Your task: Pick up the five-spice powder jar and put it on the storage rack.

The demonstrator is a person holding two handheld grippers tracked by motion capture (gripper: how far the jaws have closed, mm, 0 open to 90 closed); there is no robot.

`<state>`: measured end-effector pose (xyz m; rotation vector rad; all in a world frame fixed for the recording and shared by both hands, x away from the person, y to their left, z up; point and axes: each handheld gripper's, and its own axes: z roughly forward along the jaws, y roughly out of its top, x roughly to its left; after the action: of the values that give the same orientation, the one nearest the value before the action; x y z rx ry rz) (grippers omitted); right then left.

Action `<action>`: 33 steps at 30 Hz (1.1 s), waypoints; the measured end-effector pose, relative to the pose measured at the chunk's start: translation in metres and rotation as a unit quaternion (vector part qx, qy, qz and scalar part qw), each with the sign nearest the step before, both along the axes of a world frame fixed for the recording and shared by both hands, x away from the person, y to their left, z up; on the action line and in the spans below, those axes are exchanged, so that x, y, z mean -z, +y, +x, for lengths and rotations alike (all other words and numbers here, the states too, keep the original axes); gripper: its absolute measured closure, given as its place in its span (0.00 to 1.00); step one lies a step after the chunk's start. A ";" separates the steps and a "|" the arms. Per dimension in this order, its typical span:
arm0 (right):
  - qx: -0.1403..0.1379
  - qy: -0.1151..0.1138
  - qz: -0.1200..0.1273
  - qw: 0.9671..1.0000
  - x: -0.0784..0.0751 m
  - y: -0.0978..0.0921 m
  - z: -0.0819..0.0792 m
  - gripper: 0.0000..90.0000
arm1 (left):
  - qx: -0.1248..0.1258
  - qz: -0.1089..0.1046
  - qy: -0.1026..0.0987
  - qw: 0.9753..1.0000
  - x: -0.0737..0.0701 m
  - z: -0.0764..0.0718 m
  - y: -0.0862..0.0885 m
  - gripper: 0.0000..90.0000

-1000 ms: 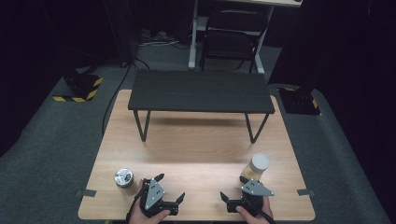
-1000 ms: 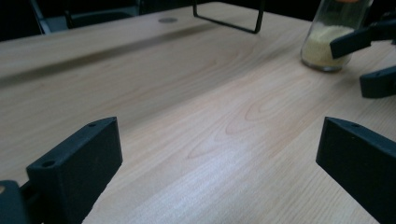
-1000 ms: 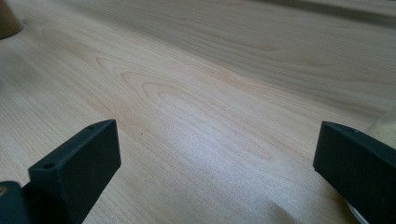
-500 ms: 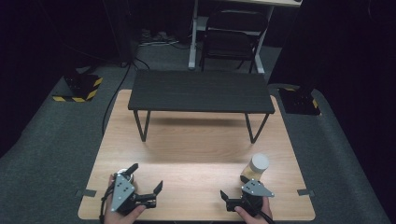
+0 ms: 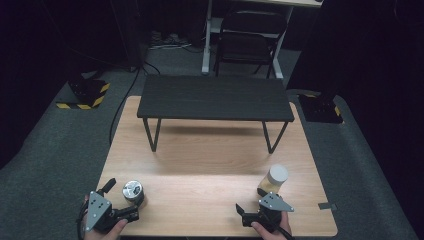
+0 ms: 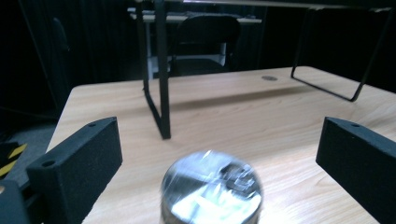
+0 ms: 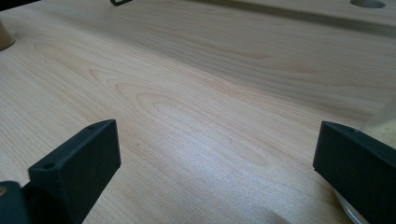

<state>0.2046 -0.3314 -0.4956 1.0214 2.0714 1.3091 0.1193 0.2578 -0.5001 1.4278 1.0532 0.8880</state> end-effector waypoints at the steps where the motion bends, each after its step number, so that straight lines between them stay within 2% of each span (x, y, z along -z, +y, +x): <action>1: 0.000 0.000 0.001 1.000 0.000 0.000 0.000 0.01 | 0.000 0.002 0.004 1.000 0.001 0.000 0.001 0.01; 15: -0.003 0.002 0.005 1.000 0.000 -0.002 0.001 0.01 | 0.007 0.004 0.030 1.000 0.013 0.004 0.004 0.02; 20: -0.003 0.002 0.004 1.000 0.000 -0.002 0.001 0.01 | 0.007 0.007 0.036 0.999 0.016 0.007 0.002 0.10; 26: -0.004 0.003 0.006 1.000 0.000 -0.003 0.002 0.01 | 0.010 0.019 0.034 0.999 0.018 0.008 0.002 0.25; 33: -0.004 0.003 0.005 1.000 0.000 -0.002 0.002 0.01 | 0.011 0.026 0.032 0.999 0.018 0.008 0.000 0.35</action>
<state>0.2062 -0.3339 -0.4958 1.0241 2.0779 1.3227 0.1278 0.2583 -0.5184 1.5171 1.0665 0.8648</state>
